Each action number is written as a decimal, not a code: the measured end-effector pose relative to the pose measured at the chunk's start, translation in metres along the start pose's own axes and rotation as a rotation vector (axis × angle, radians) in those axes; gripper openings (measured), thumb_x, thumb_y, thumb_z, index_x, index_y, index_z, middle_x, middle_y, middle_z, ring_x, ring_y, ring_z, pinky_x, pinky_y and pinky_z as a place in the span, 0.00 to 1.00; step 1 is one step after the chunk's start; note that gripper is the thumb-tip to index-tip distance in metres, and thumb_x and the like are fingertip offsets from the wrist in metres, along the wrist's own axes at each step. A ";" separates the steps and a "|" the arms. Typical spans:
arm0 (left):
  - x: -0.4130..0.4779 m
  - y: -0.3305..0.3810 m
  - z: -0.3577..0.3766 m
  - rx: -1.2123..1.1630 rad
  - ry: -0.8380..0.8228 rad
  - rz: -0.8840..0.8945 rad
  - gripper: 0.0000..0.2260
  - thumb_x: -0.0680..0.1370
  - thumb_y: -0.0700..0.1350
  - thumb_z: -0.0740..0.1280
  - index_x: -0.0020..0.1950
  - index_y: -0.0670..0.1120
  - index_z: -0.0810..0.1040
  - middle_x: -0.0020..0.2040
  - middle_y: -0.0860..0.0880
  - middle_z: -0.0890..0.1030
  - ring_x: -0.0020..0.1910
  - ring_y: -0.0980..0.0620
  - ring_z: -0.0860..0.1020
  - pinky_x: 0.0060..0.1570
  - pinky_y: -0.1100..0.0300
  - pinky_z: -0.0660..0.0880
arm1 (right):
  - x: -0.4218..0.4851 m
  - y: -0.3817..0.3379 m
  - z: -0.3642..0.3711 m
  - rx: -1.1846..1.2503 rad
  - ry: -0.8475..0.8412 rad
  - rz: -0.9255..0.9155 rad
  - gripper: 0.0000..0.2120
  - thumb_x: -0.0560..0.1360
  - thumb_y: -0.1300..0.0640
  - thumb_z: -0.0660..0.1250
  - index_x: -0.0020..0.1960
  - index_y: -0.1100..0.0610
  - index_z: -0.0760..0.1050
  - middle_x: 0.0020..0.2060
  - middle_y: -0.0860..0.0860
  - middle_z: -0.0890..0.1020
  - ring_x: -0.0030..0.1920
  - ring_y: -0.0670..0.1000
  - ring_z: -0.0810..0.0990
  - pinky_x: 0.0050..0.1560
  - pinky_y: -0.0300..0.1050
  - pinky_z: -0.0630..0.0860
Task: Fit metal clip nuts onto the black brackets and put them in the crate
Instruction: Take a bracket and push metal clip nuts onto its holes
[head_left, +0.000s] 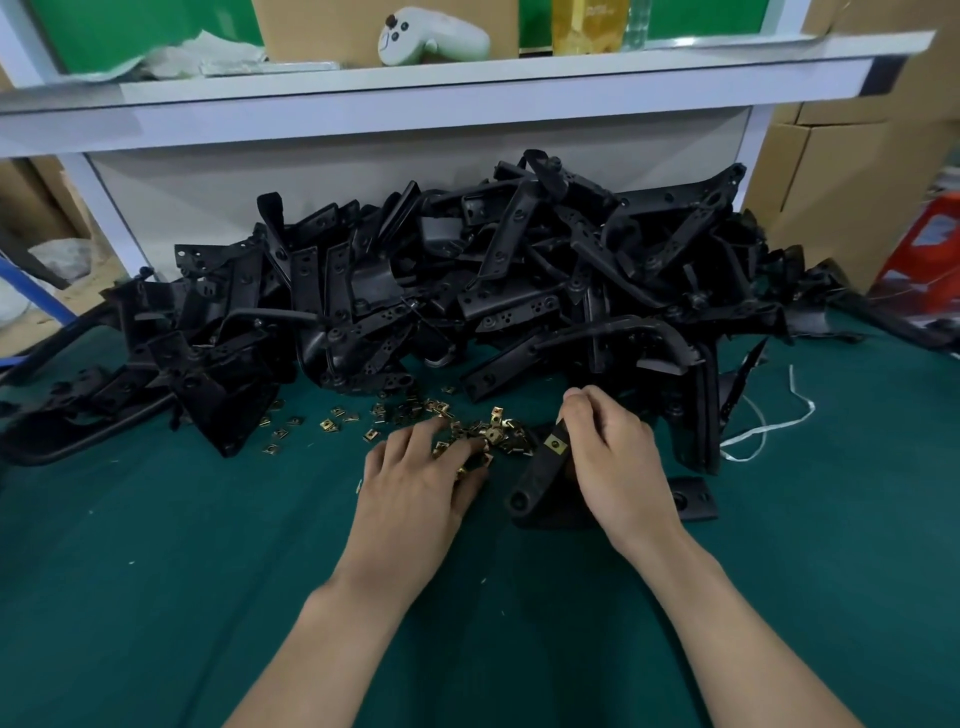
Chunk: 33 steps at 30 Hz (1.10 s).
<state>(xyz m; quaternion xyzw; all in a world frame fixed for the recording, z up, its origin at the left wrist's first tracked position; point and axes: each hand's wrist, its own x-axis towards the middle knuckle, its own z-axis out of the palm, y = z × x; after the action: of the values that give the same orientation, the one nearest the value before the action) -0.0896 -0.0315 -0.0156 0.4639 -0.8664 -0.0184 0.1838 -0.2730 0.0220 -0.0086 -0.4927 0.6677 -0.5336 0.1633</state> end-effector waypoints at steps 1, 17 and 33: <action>0.000 0.001 0.000 -0.002 0.000 0.003 0.14 0.81 0.54 0.66 0.65 0.51 0.82 0.70 0.47 0.75 0.69 0.42 0.72 0.68 0.45 0.68 | 0.000 0.000 0.000 -0.004 -0.009 0.008 0.18 0.83 0.46 0.56 0.38 0.54 0.68 0.27 0.47 0.69 0.31 0.46 0.67 0.33 0.41 0.63; 0.004 0.004 0.009 0.009 0.068 0.041 0.15 0.83 0.54 0.63 0.58 0.46 0.84 0.64 0.48 0.78 0.65 0.44 0.74 0.67 0.48 0.68 | -0.002 -0.004 0.000 0.005 -0.073 -0.010 0.19 0.83 0.48 0.56 0.38 0.57 0.69 0.29 0.55 0.69 0.29 0.49 0.65 0.31 0.42 0.64; 0.004 0.017 0.005 -0.811 0.228 -0.172 0.04 0.82 0.55 0.64 0.49 0.63 0.77 0.49 0.63 0.81 0.52 0.61 0.78 0.54 0.58 0.75 | -0.004 -0.001 0.002 0.088 -0.347 -0.088 0.11 0.79 0.35 0.61 0.54 0.38 0.78 0.39 0.48 0.83 0.39 0.54 0.80 0.39 0.50 0.75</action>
<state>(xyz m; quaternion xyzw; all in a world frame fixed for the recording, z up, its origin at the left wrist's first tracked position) -0.1066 -0.0260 -0.0159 0.4235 -0.7214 -0.3216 0.4437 -0.2685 0.0244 -0.0098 -0.5984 0.5835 -0.4758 0.2741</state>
